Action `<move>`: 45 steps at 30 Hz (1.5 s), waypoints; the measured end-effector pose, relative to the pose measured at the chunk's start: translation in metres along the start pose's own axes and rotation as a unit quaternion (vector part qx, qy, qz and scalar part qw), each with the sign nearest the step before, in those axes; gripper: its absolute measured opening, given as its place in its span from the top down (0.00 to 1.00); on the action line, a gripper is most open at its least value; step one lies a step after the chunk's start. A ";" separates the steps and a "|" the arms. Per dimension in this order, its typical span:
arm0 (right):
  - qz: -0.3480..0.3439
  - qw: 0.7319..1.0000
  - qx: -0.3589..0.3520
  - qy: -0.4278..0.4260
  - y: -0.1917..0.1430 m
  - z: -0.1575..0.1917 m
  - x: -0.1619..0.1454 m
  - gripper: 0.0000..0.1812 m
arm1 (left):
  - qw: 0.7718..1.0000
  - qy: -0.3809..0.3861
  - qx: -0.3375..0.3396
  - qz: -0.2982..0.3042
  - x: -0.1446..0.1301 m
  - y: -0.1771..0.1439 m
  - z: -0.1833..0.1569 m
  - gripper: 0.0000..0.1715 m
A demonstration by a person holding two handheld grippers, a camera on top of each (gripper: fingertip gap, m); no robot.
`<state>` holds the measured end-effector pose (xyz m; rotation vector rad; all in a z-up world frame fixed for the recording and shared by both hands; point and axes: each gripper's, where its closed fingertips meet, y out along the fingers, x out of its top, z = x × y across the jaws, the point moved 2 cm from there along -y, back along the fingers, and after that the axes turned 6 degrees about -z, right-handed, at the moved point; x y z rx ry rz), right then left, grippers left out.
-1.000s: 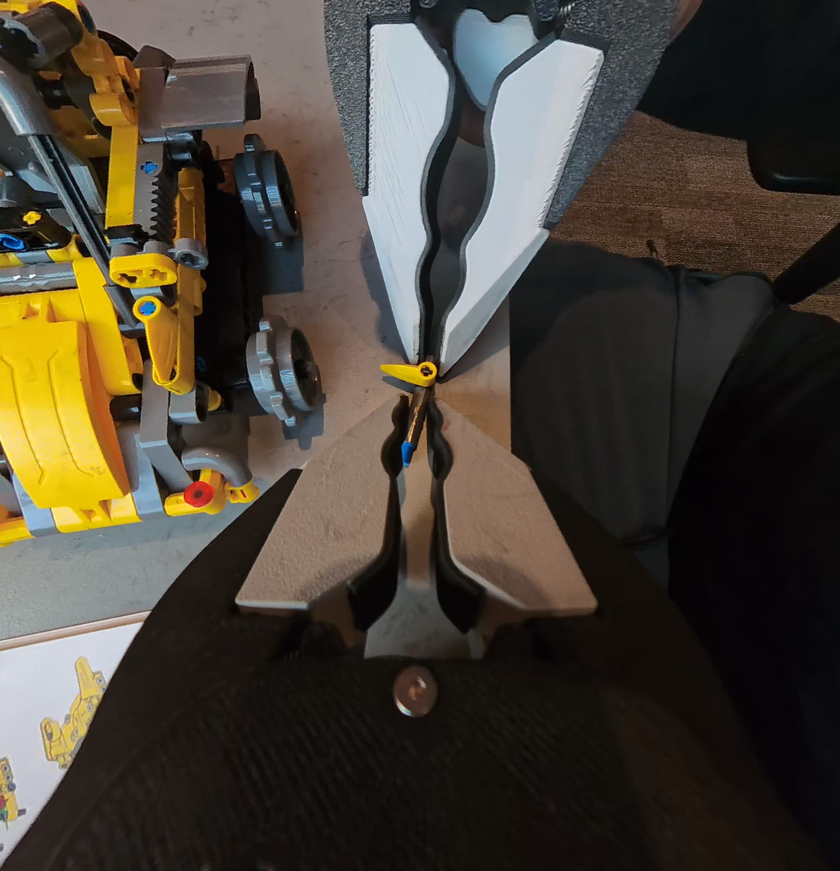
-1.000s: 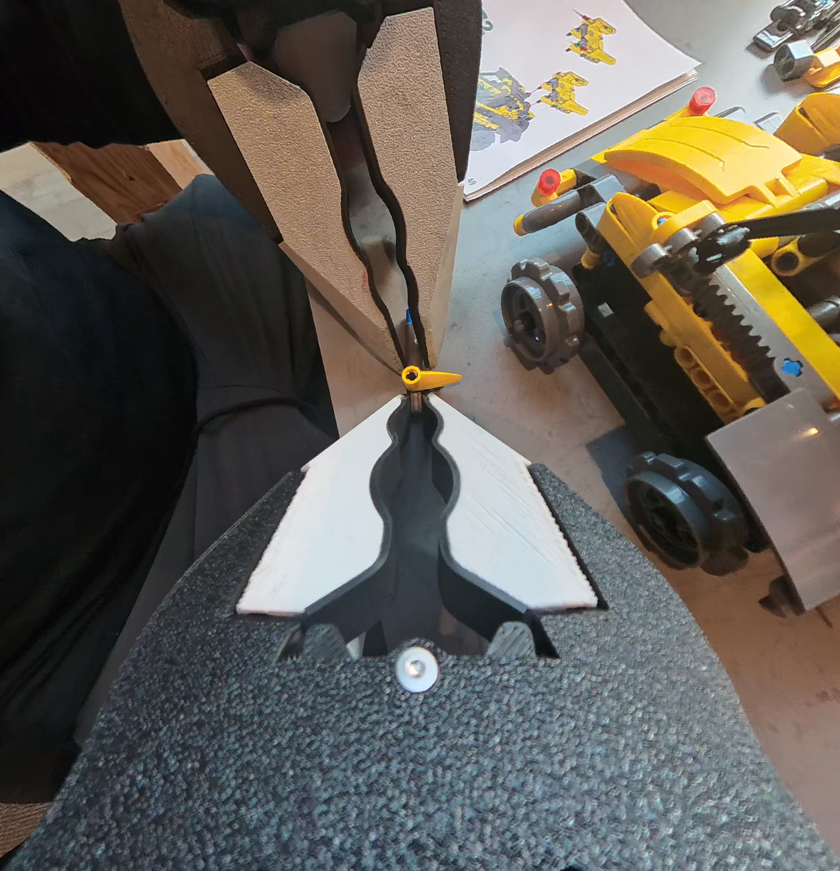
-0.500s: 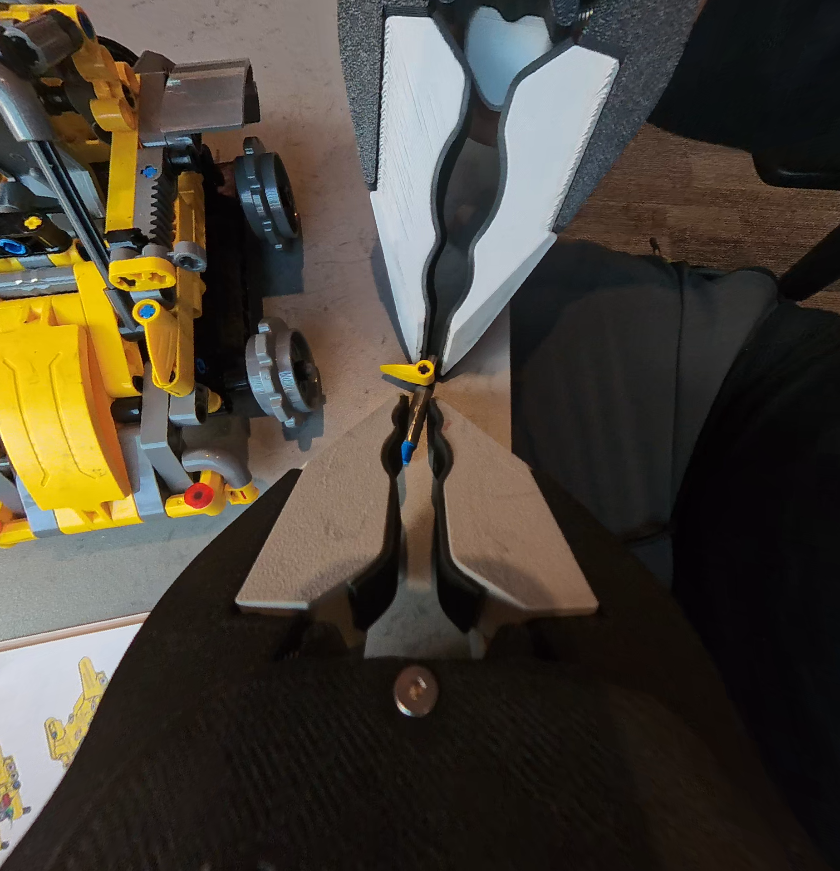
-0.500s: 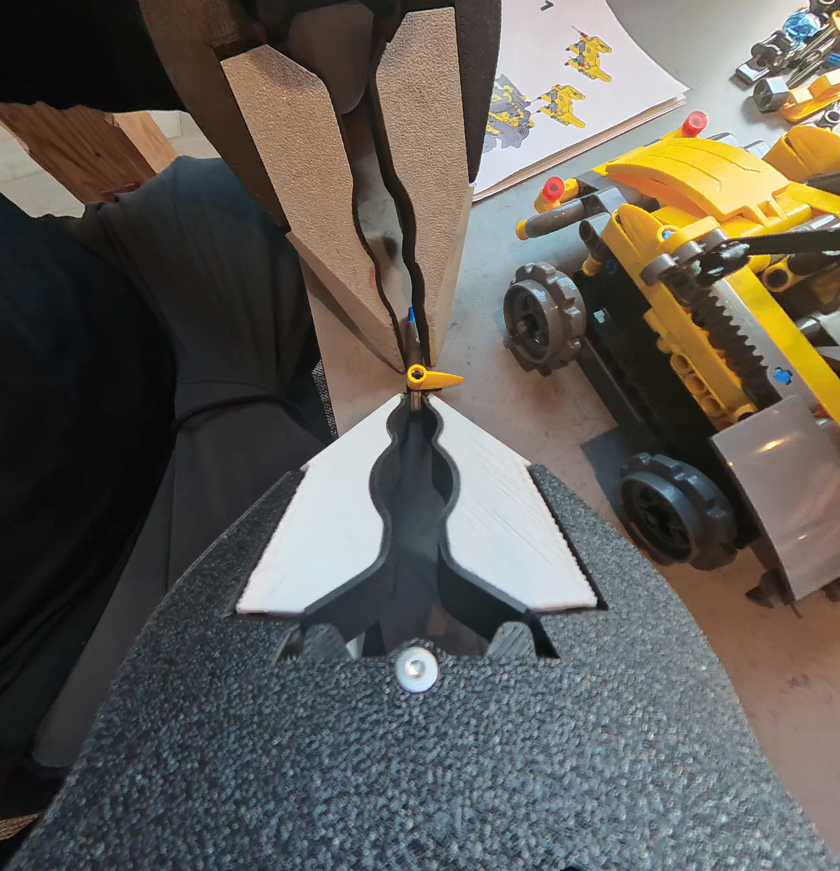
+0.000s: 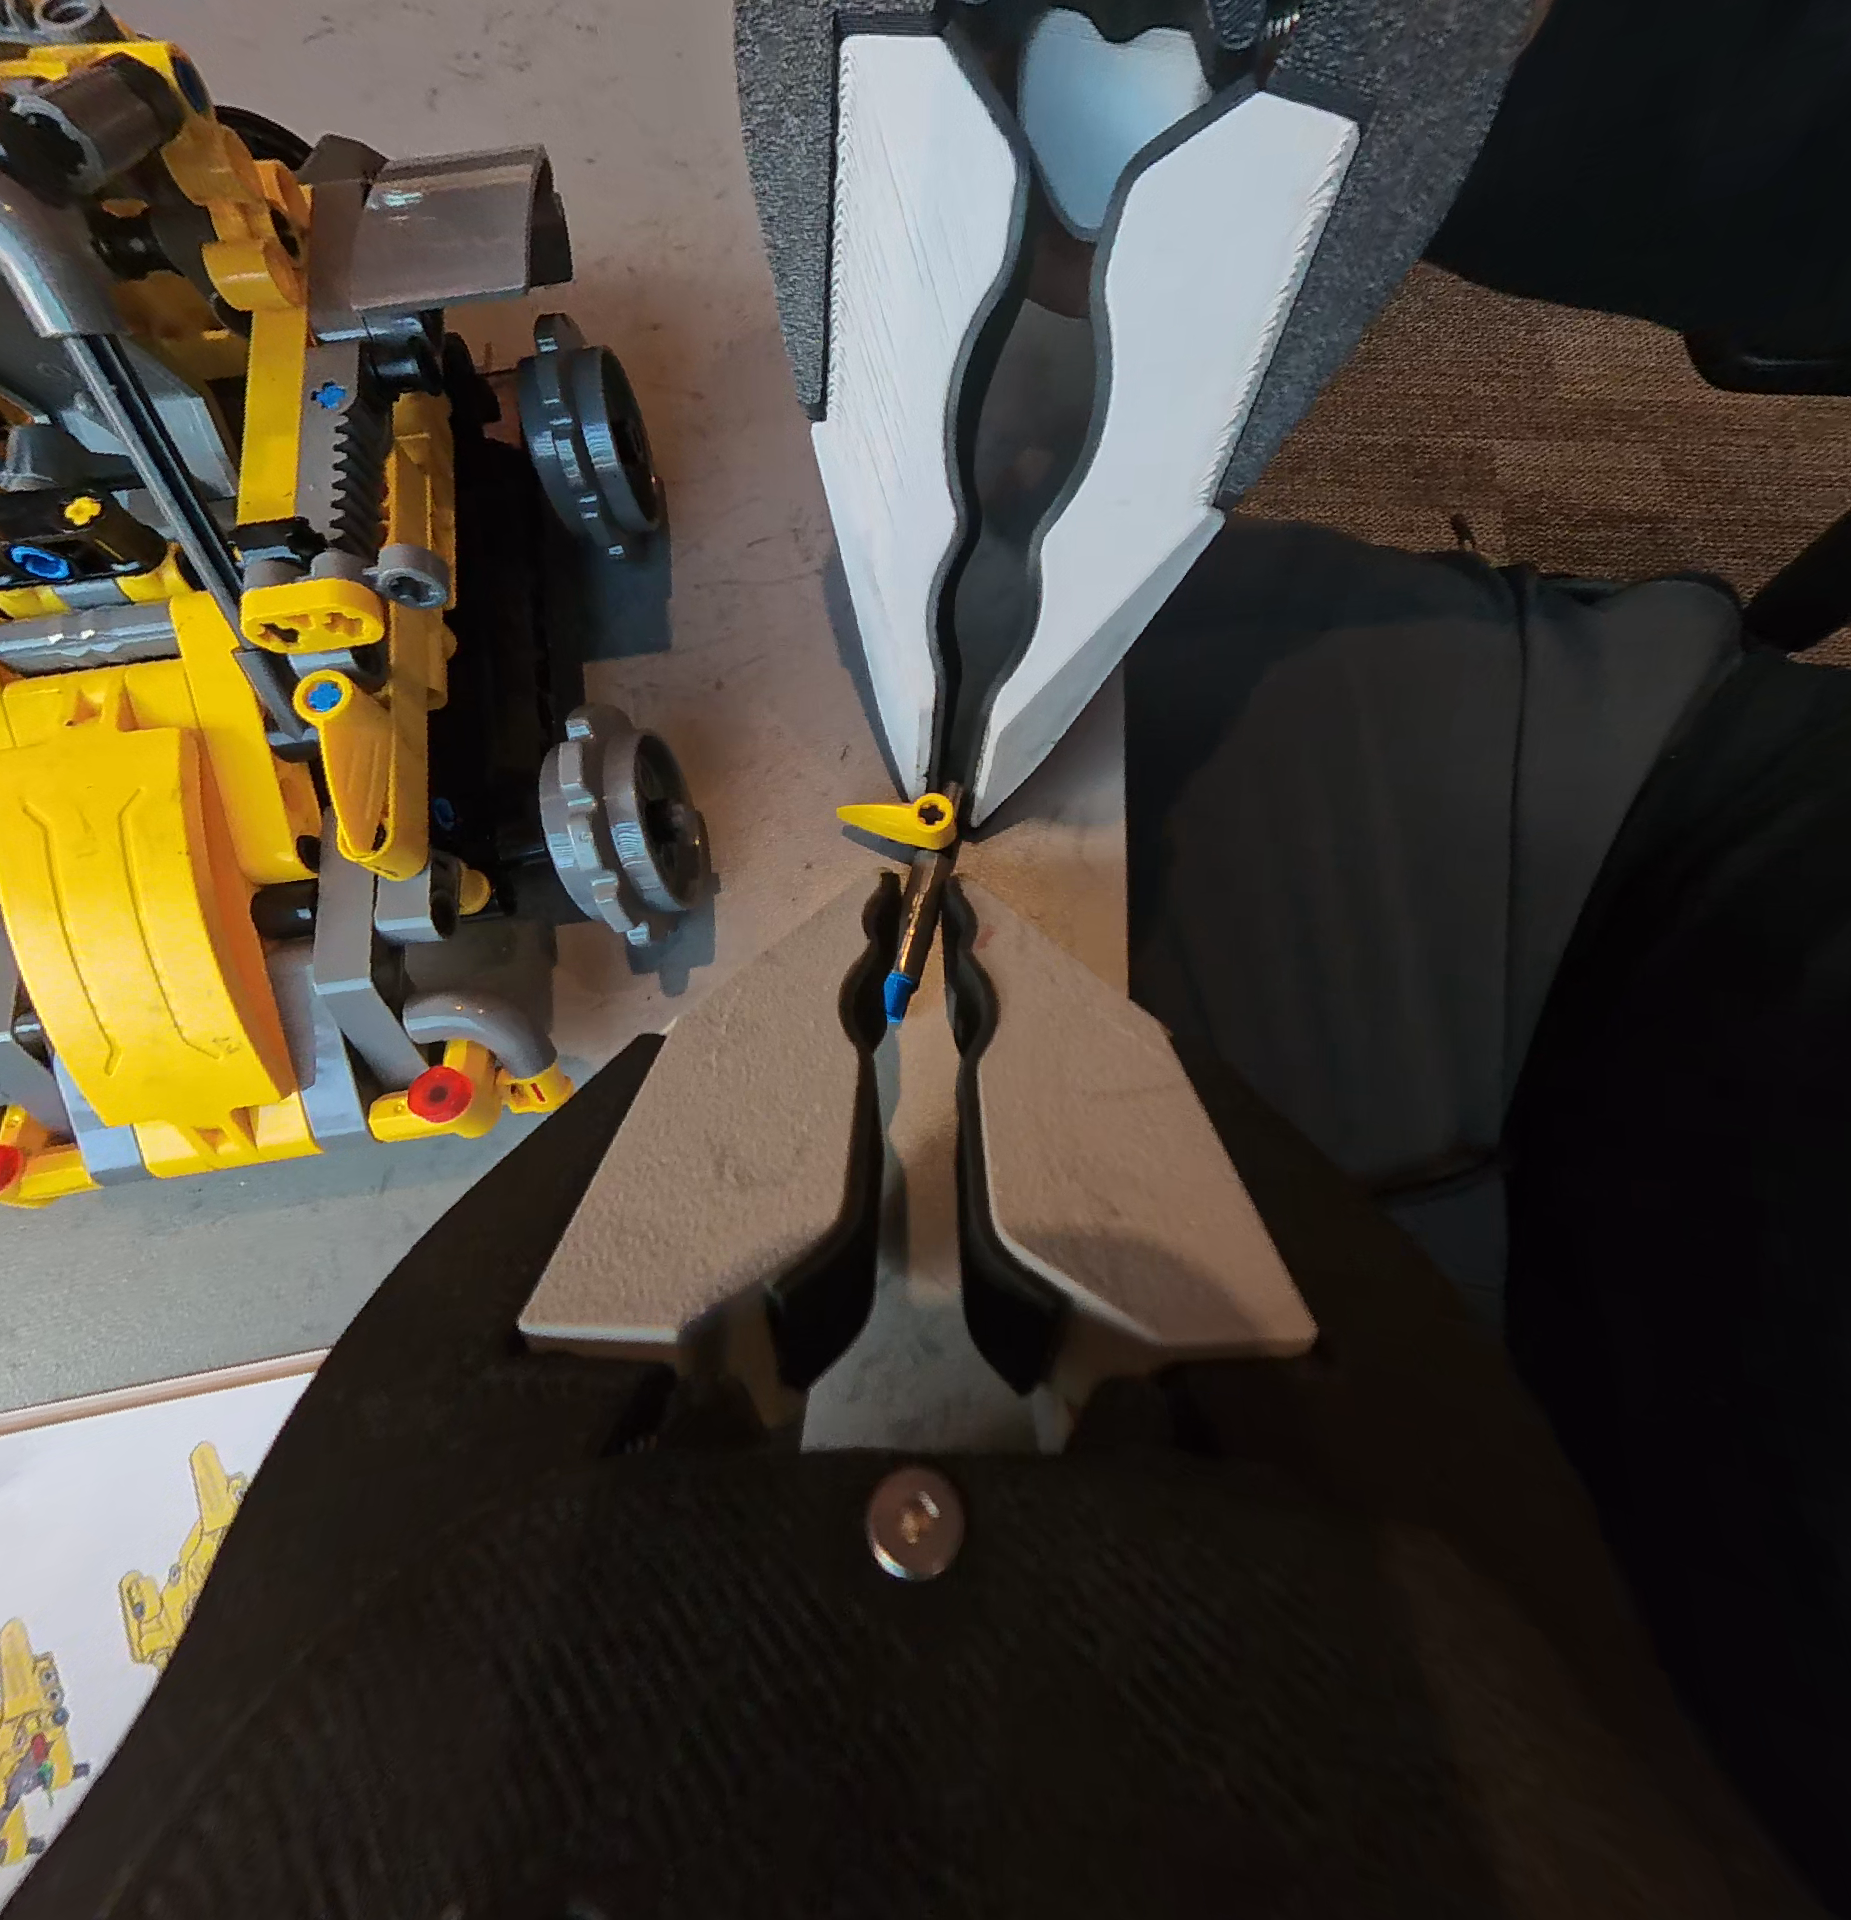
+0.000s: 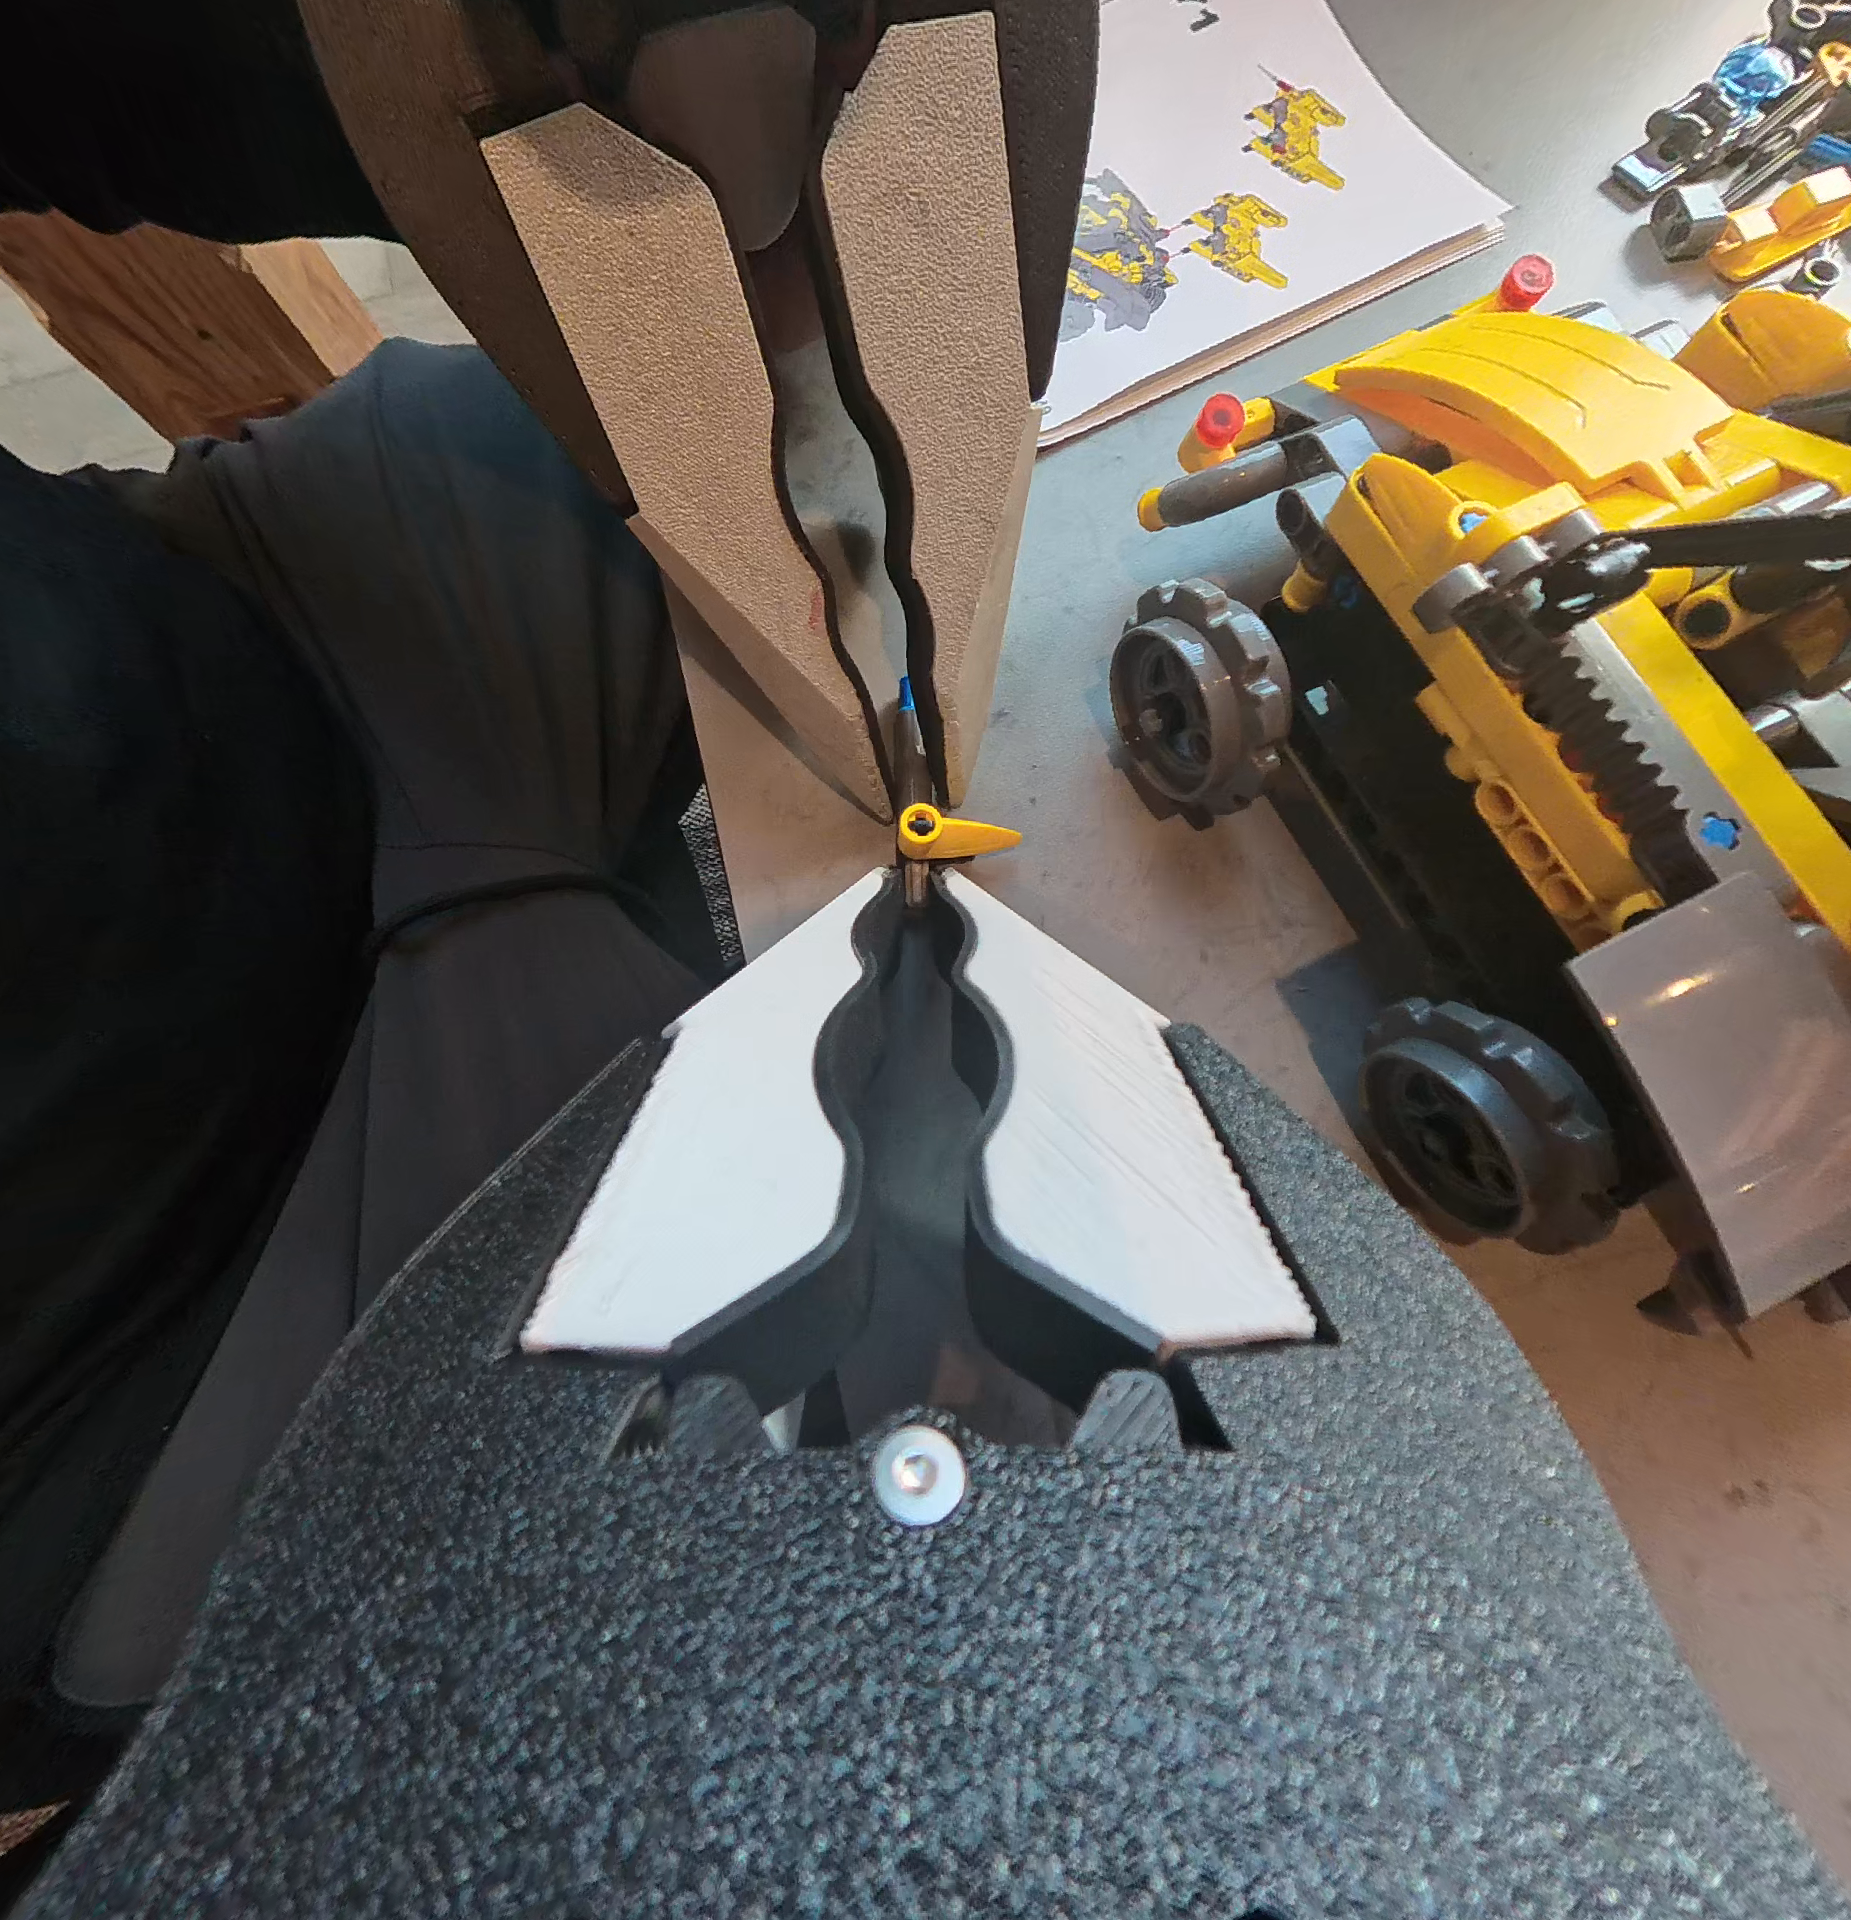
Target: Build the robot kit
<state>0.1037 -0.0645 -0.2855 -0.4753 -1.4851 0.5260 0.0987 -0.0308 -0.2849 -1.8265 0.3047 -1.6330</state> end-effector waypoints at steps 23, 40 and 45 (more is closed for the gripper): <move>0.001 1.000 0.015 0.023 0.003 -0.001 0.003 0.99 | 1.000 0.009 0.009 -0.001 0.000 0.000 0.000 0.97; -0.001 1.000 0.011 -0.017 -0.001 0.000 0.000 0.99 | 0.997 0.014 0.073 -0.021 -0.012 -0.027 -0.001 0.74; -0.011 1.000 0.007 -0.021 -0.008 -0.002 -0.001 0.96 | 0.997 0.016 0.076 -0.009 -0.014 -0.025 0.000 0.77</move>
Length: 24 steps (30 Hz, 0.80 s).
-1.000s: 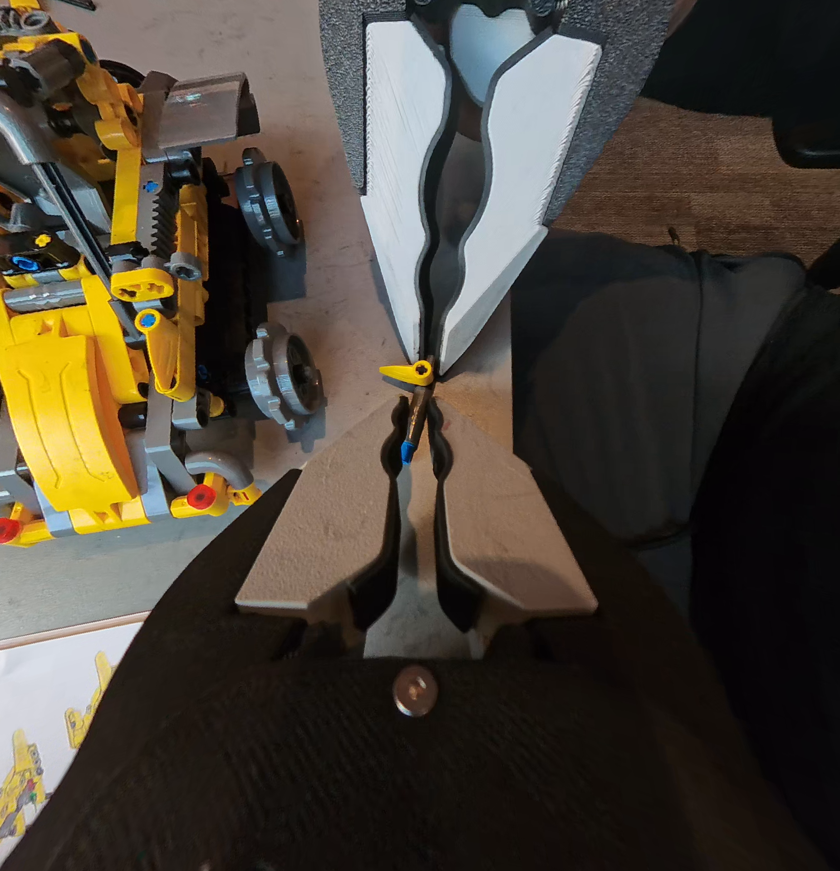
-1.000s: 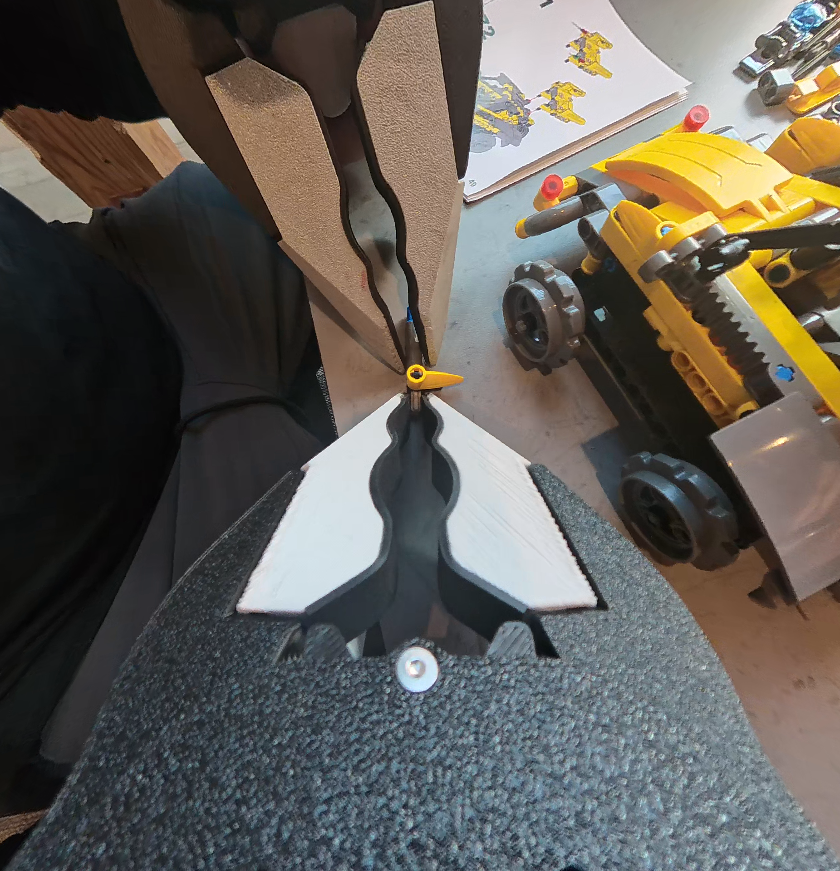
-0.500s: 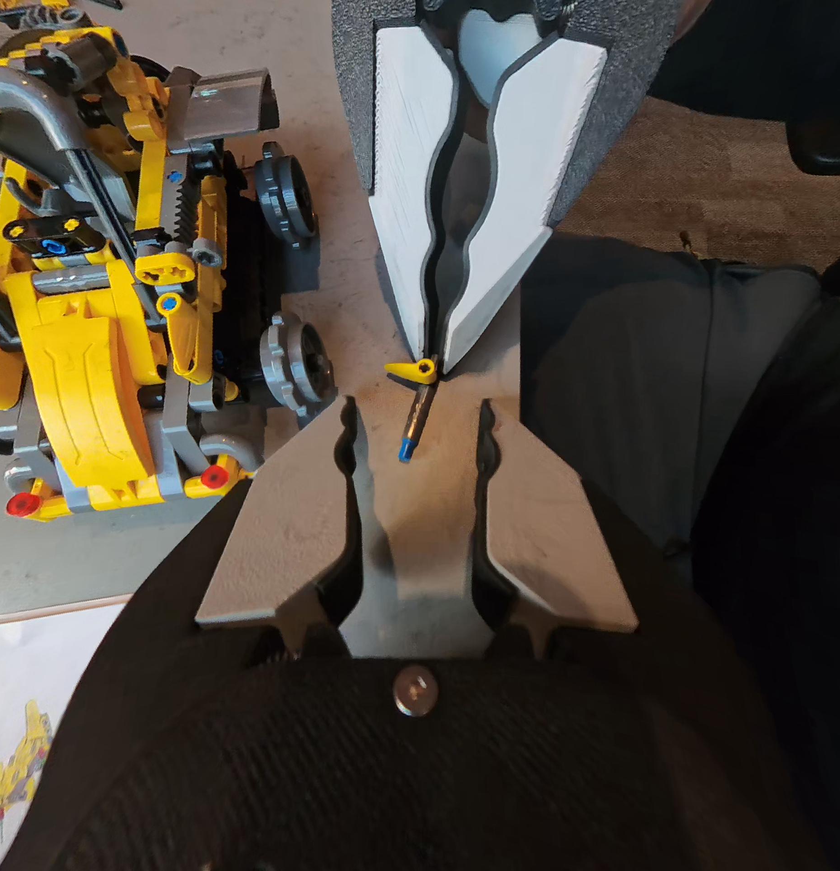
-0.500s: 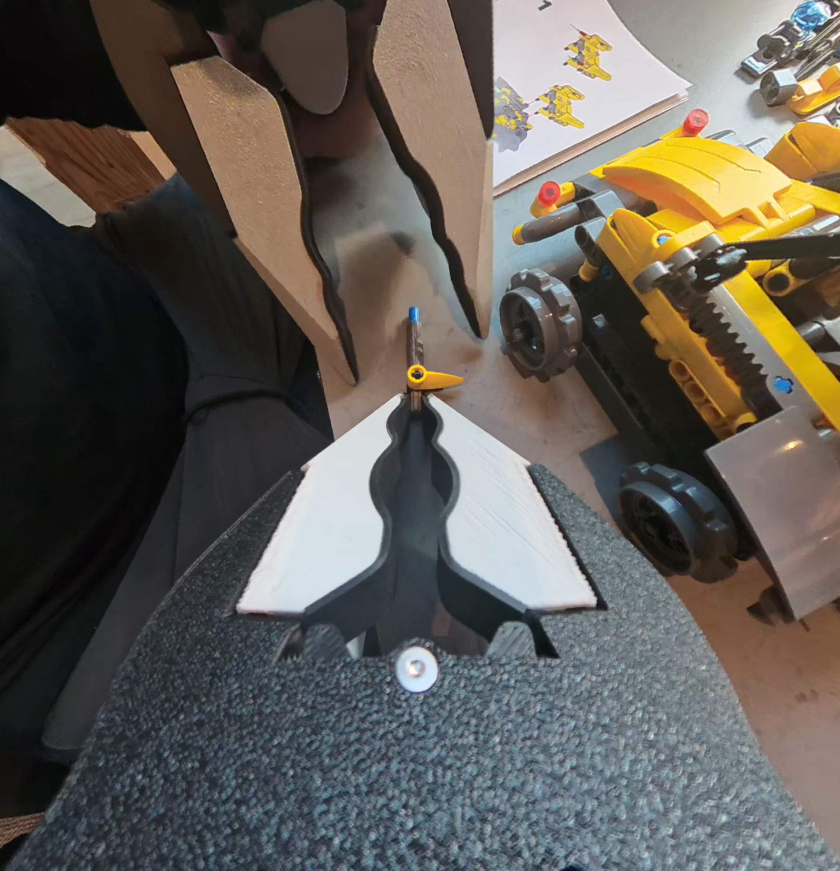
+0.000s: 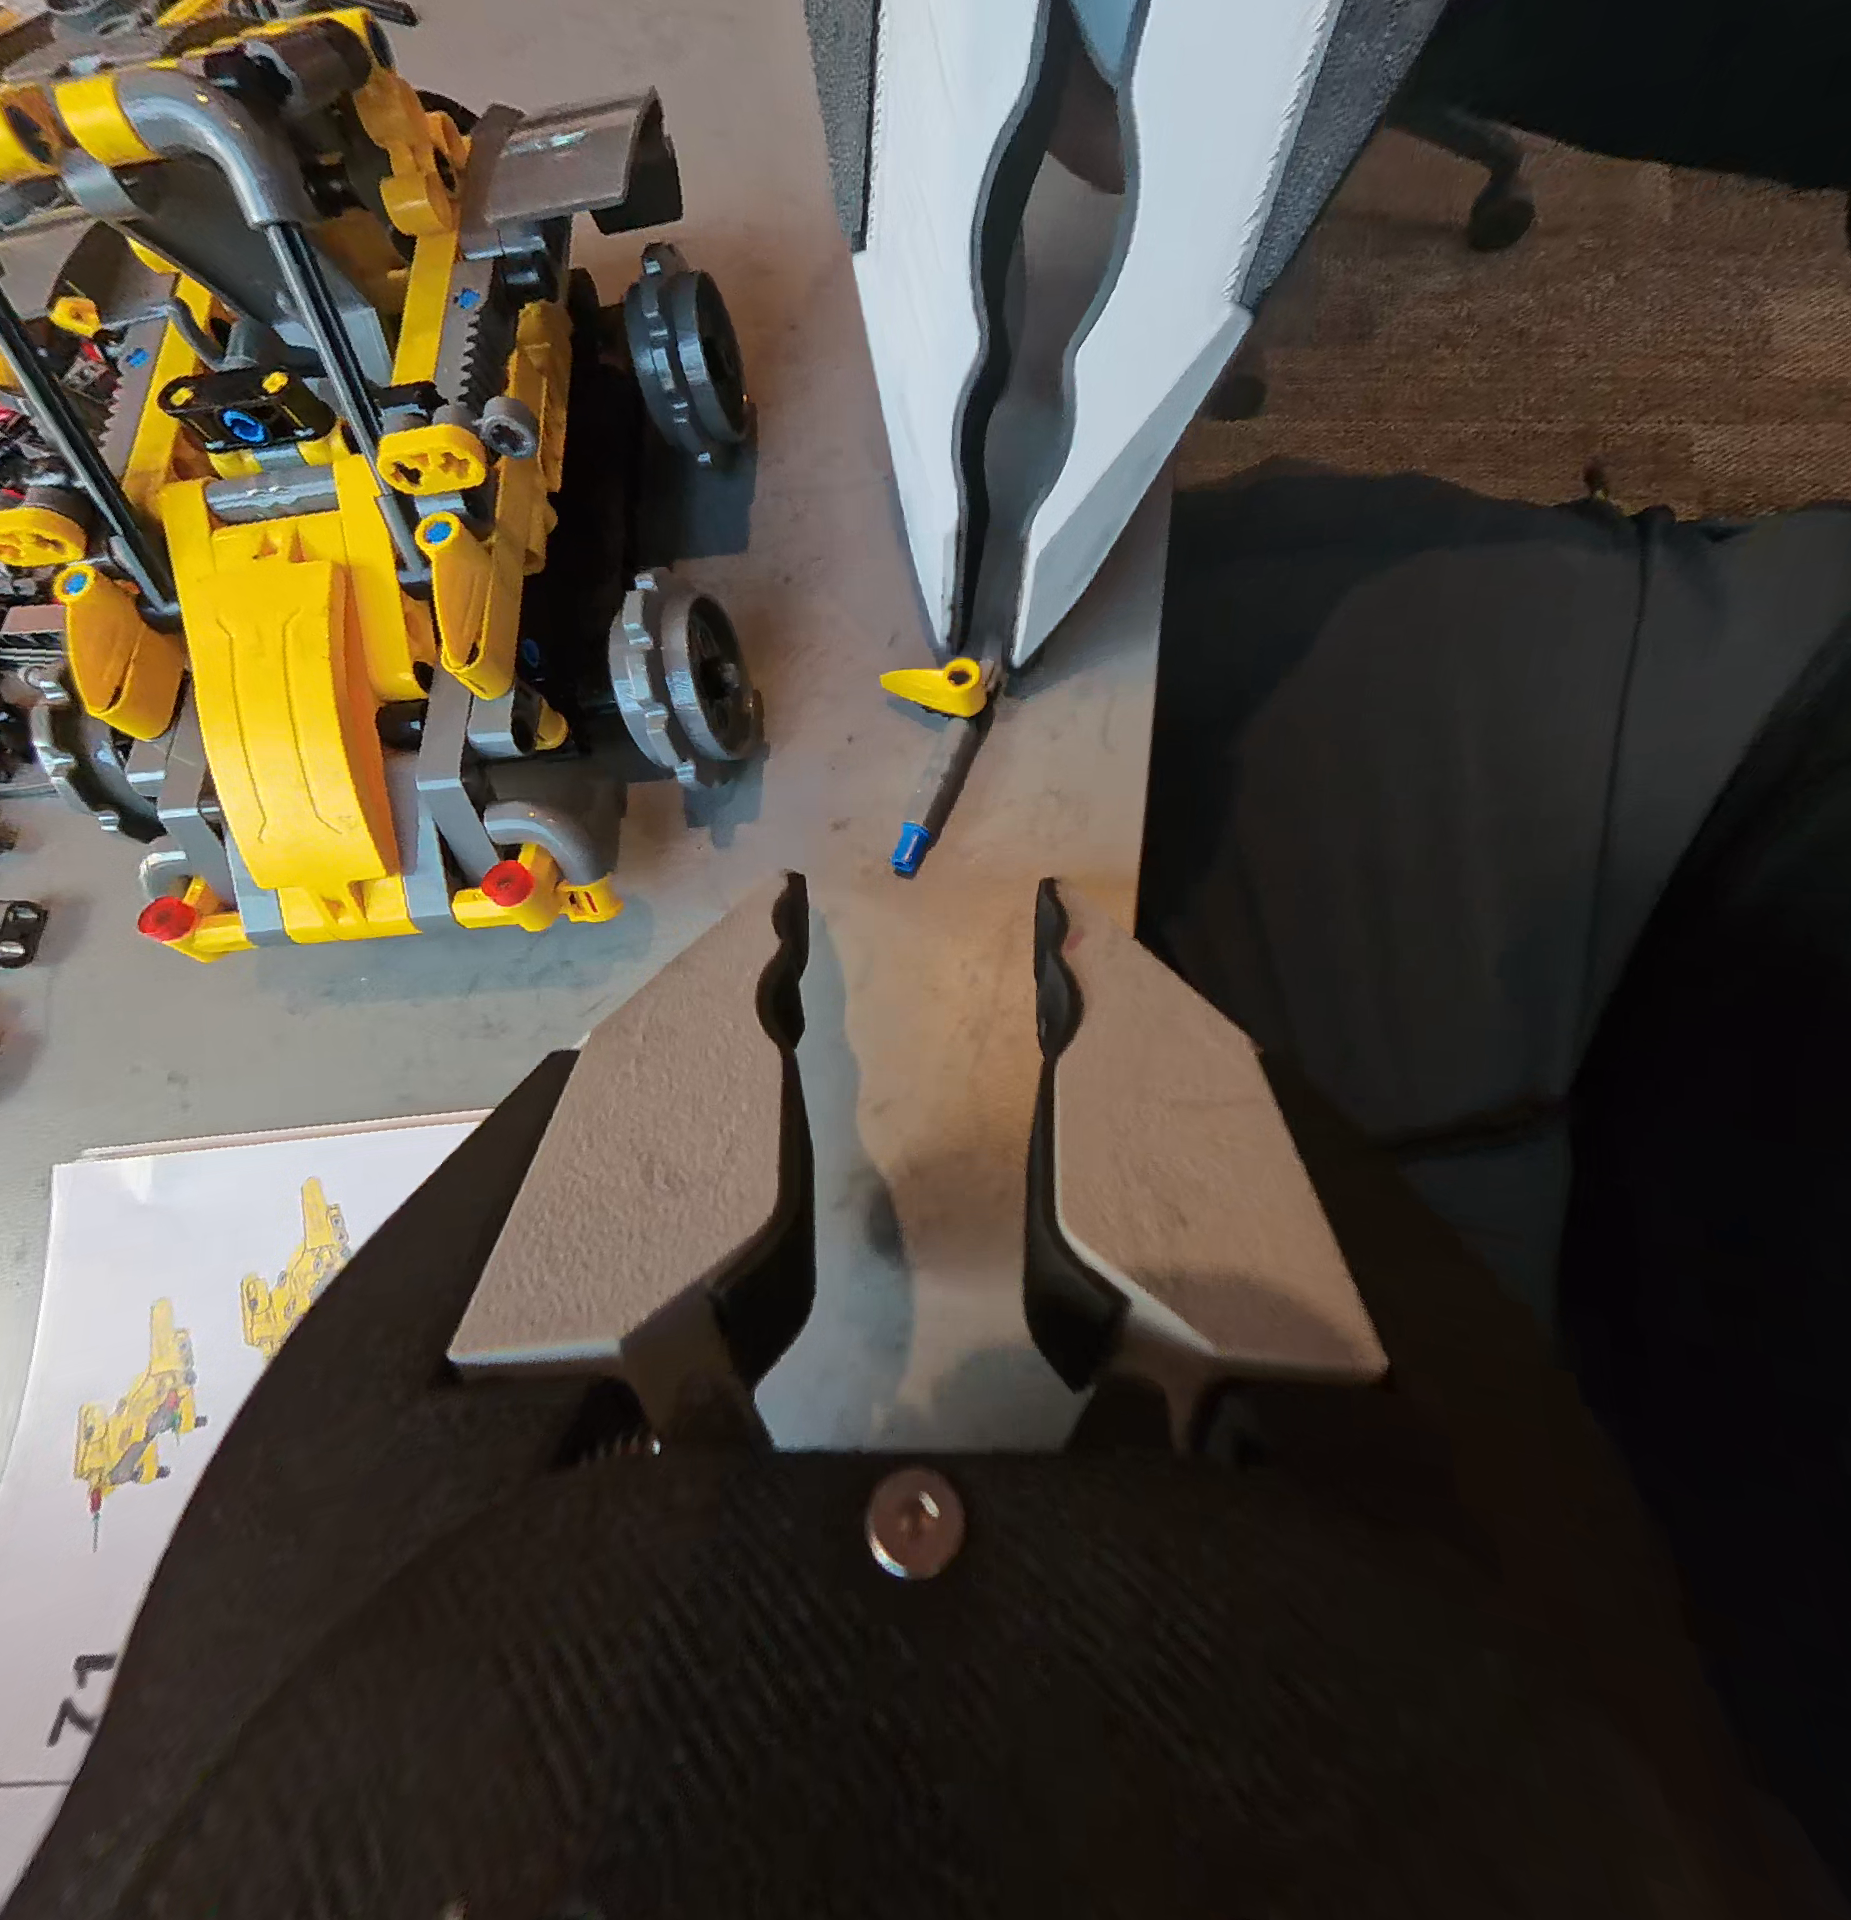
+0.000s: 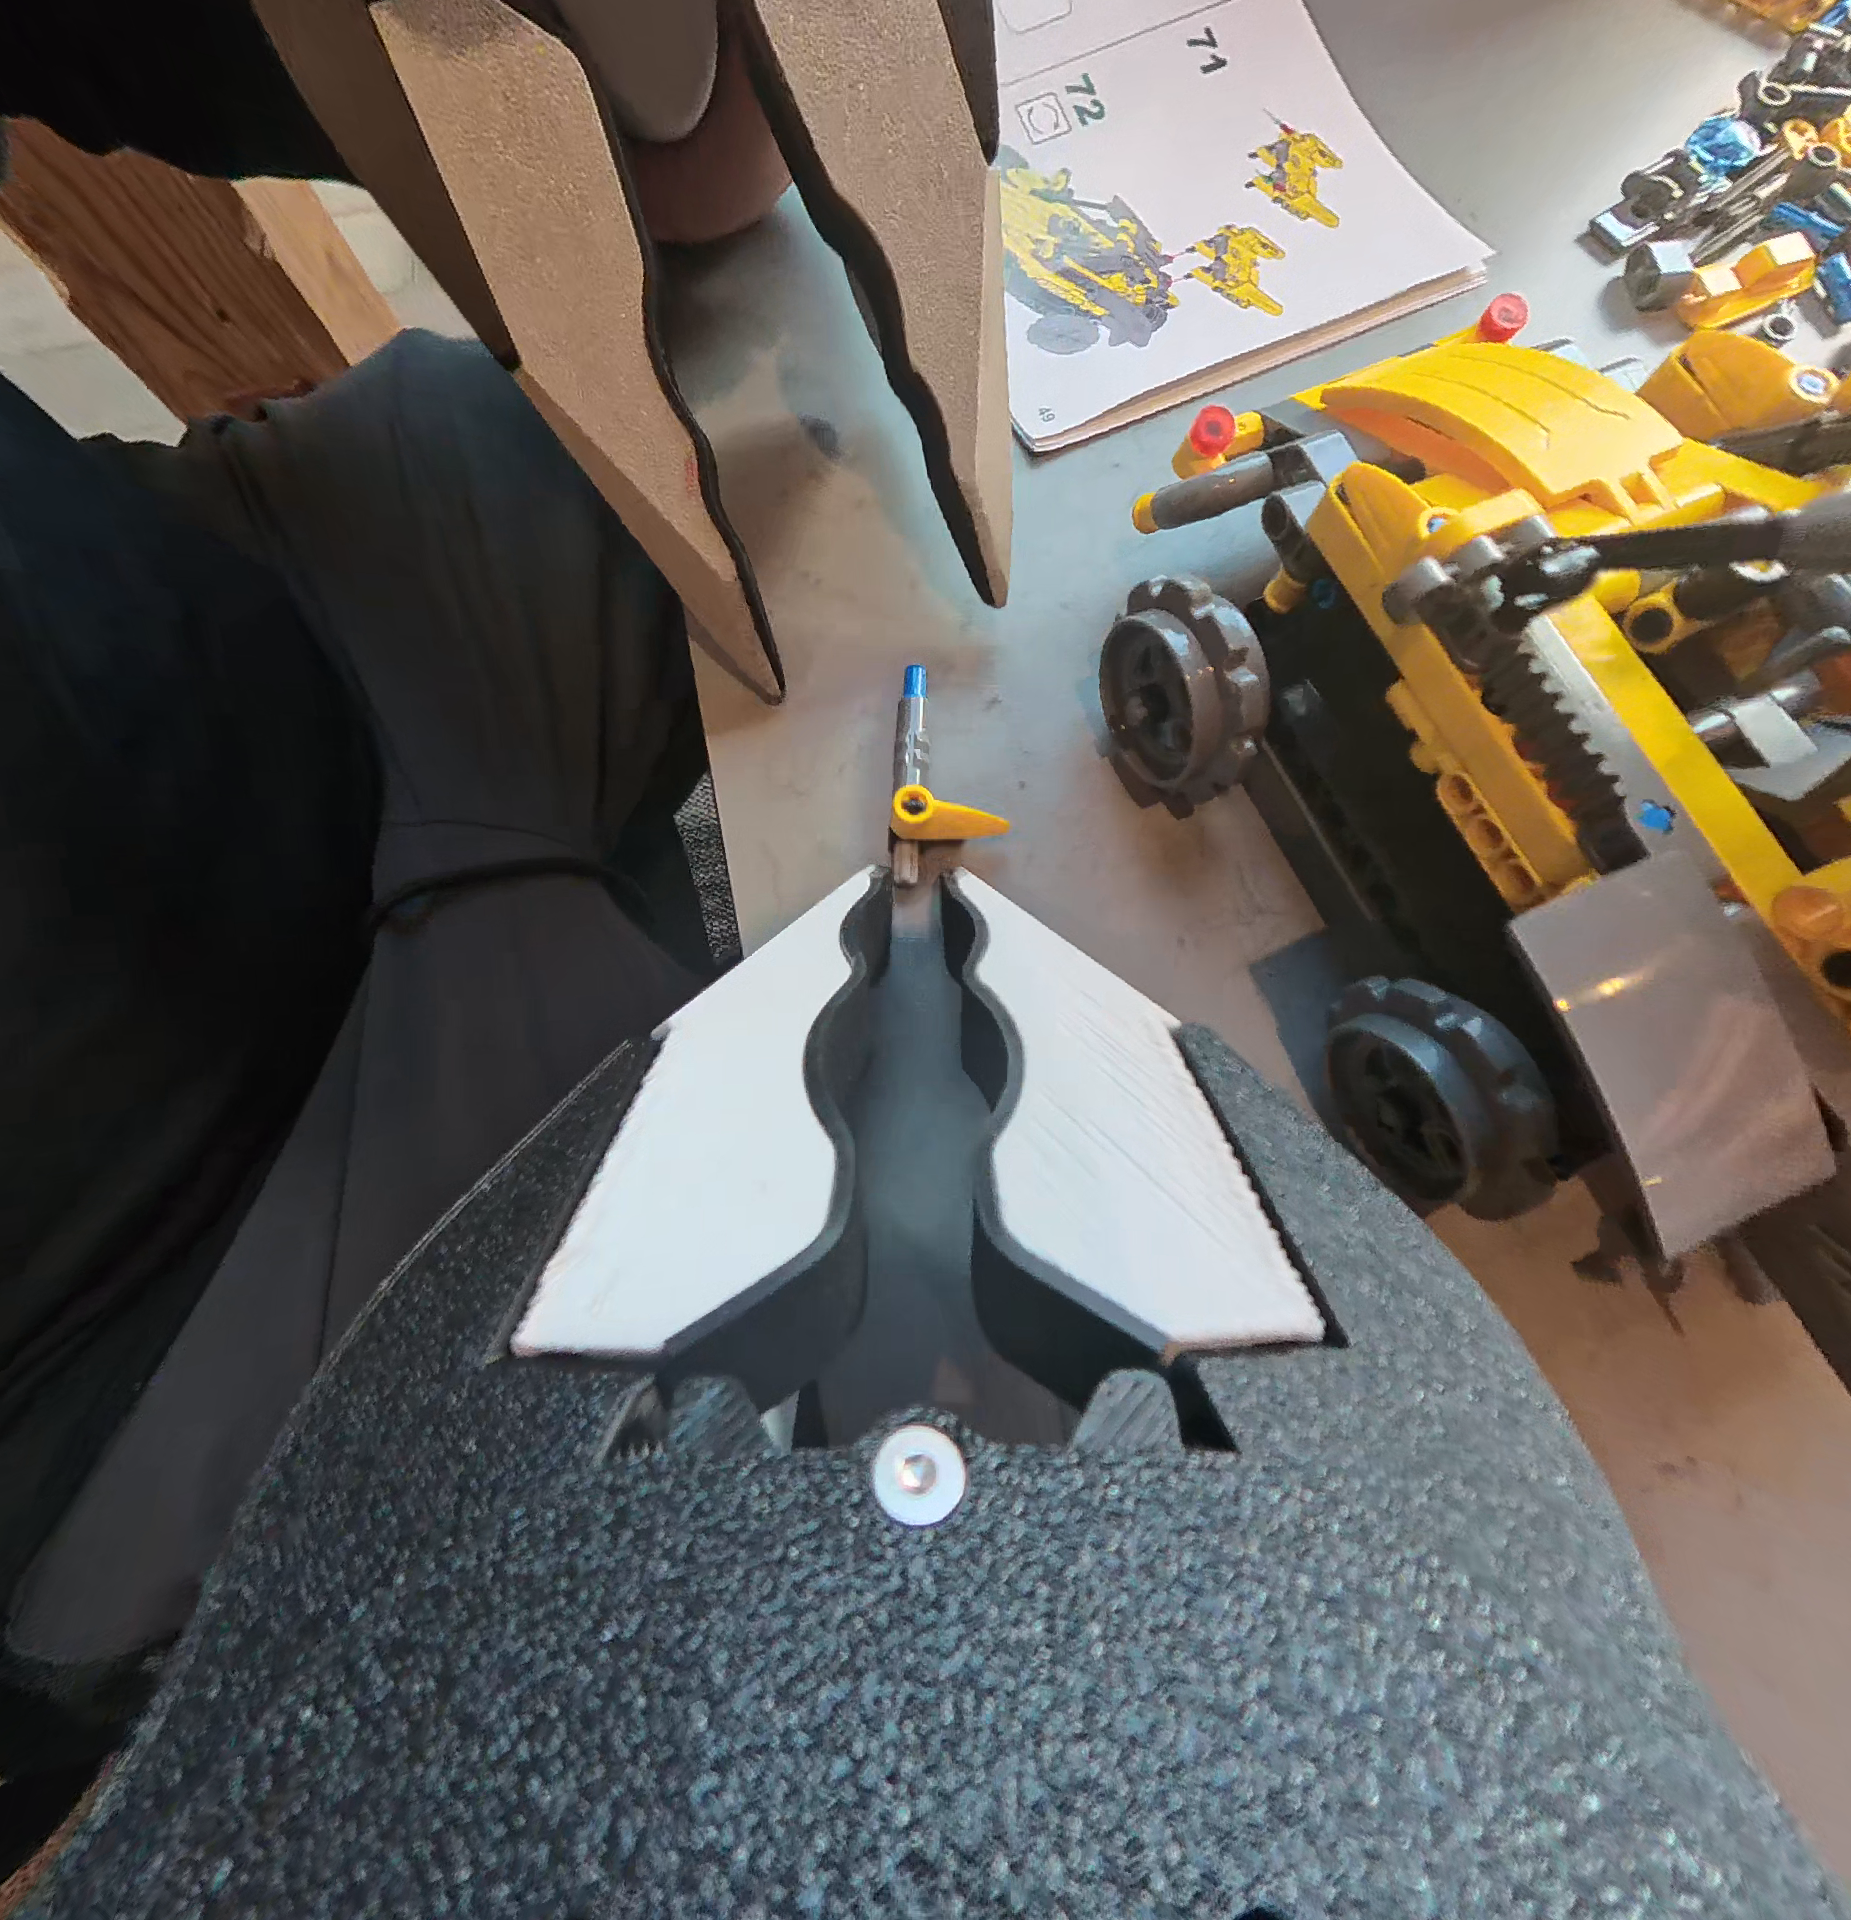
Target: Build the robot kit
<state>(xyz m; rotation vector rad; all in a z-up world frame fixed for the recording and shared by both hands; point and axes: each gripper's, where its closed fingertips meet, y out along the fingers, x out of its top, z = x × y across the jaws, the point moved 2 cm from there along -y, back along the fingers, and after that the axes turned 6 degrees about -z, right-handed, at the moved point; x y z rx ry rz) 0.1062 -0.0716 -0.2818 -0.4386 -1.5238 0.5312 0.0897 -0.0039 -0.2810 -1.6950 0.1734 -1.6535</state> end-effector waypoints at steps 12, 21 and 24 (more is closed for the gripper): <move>-0.107 0.989 -0.075 0.067 -0.049 -0.039 0.002 0.91 | 0.991 -0.040 0.049 -0.121 0.020 -0.030 0.017 0.74; -0.212 0.970 -0.081 0.087 -0.106 -0.038 -0.007 0.89 | 0.997 -0.047 -0.001 -0.054 -0.001 -0.028 0.007 0.86; -0.199 0.972 -0.087 0.091 -0.106 -0.037 -0.017 0.88 | 0.998 -0.049 -0.003 -0.044 -0.003 -0.025 0.007 0.86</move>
